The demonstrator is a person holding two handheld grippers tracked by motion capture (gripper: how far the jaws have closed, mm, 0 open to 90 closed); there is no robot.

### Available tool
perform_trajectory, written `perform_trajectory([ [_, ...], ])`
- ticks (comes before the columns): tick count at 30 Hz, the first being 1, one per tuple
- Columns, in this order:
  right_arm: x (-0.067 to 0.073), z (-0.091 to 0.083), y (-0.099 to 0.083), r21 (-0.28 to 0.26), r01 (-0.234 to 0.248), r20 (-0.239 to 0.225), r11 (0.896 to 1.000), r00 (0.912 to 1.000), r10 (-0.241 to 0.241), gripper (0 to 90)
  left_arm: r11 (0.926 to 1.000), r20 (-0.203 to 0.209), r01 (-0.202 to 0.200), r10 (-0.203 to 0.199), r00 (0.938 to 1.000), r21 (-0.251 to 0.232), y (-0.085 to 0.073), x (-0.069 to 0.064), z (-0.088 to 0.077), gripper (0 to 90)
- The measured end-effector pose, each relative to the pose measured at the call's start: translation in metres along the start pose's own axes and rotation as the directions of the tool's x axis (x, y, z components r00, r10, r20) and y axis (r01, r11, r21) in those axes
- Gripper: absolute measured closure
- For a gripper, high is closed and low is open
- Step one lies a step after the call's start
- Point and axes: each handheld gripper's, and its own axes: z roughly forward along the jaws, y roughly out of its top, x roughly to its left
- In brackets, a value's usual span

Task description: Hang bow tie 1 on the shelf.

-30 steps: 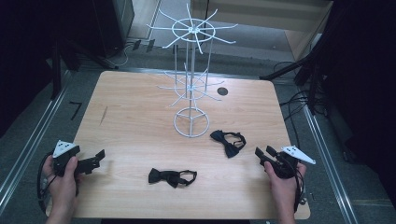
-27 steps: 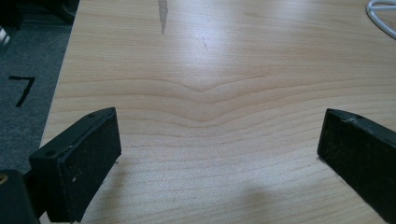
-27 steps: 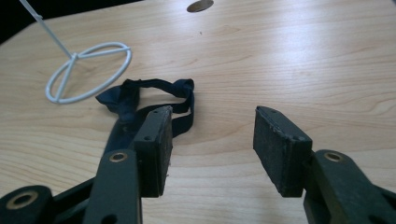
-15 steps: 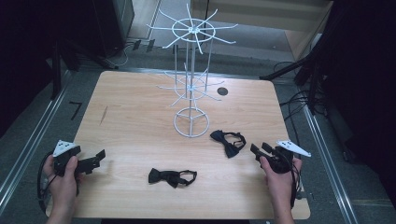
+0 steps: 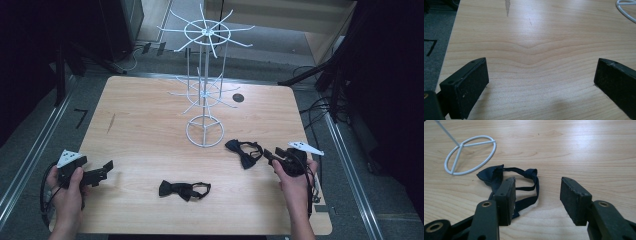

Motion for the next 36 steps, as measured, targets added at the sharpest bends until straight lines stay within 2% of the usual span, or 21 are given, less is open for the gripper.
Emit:
perform_trajectory([
  [10, 0.005, 0.024, 0.008, 0.04, -0.005, 0.023, 0.999, 0.9997, 0.004, 50.5, 1.0, 0.001, -0.008, 0.008, 1.0, 0.002, 0.0, 0.0, 0.0, 0.0],
  [16, 0.006, 0.039, 0.006, 0.06, -0.013, 0.043, 0.998, 0.999, 0.011, 51.6, 1.0, 0.002, -0.007, 0.007, 1.0, 0.001, 0.0, 0.0, 0.0, 0.0],
  [24, 0.002, 0.048, 0.004, 0.062, -0.058, 0.07, 0.996, 0.9961, 0.054, 52.2, 1.0, 0.003, -0.006, 0.005, 1.0, 0.002, 0.0, 0.0, 0.001, 0.0],
  [29, 0.004, 0.053, 0.002, 0.086, -0.024, 0.074, 0.996, 0.9971, 0.018, 53.5, 1.0, 0.003, -0.008, 0.008, 1.0, 0.004, 0.0, 0.0, 0.0, 0.0],
  [33, 0.004, 0.055, -0.001, 0.105, -0.014, 0.107, 0.994, 0.9943, 0.003, 55.4, 1.0, 0.005, -0.005, 0.005, 1.0, 0.004, 0.0, 0.0, 0.001, 0.0],
  [36, 0.003, 0.056, -0.002, 0.121, 0.011, 0.12, 0.993, 0.9924, -0.026, 59.7, 1.0, 0.007, -0.005, 0.005, 1.0, 0.006, 0.0, 0.0, 0.001, 0.0],
])
